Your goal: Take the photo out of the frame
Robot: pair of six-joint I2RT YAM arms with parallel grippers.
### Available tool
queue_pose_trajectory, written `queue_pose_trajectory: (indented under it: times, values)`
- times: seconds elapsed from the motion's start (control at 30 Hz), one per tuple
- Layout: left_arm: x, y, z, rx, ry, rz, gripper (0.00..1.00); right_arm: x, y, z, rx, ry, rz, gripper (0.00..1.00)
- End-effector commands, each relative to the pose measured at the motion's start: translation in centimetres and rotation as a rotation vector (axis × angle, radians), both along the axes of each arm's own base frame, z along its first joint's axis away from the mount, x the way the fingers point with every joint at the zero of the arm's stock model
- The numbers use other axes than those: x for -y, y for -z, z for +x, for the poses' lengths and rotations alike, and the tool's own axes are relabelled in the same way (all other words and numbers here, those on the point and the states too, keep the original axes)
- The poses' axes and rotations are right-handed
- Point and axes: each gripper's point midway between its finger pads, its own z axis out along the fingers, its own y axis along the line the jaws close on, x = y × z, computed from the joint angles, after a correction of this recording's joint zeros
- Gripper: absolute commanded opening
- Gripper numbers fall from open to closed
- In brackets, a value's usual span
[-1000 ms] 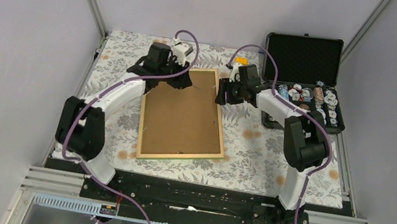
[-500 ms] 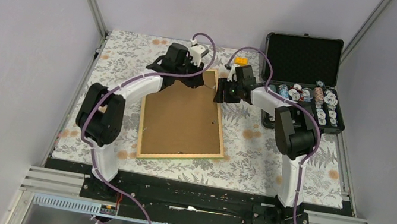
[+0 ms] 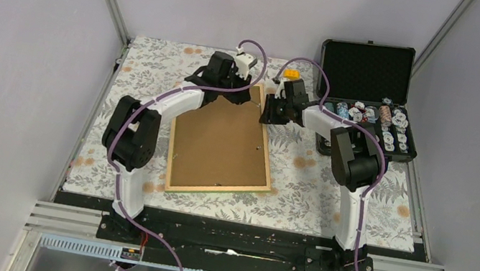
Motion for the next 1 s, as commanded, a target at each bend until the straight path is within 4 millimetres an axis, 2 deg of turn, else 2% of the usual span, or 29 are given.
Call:
queue_pose_trajectory:
  times: [0.0,0.37,0.67,0.97]
  values:
    - [0.7,-2.1,2.0,0.093,-0.006,-0.014,0.00,0.0,-0.2,1.0,0.014,0.016,0.026,0.40]
    - [1.4,-0.9,2.6,0.077,0.006,-0.011,0.00,0.2,0.7,0.6,-0.018,0.018,0.037,0.32]
    - [1.8,-0.2,2.8,0.060,0.011,-0.013,0.00,0.1,1.1,0.5,-0.031,0.013,0.042,0.30]
    - [1.3,0.9,3.9,0.059,-0.034,0.023,0.00,0.0,1.4,0.3,-0.043,0.012,0.047,0.29]
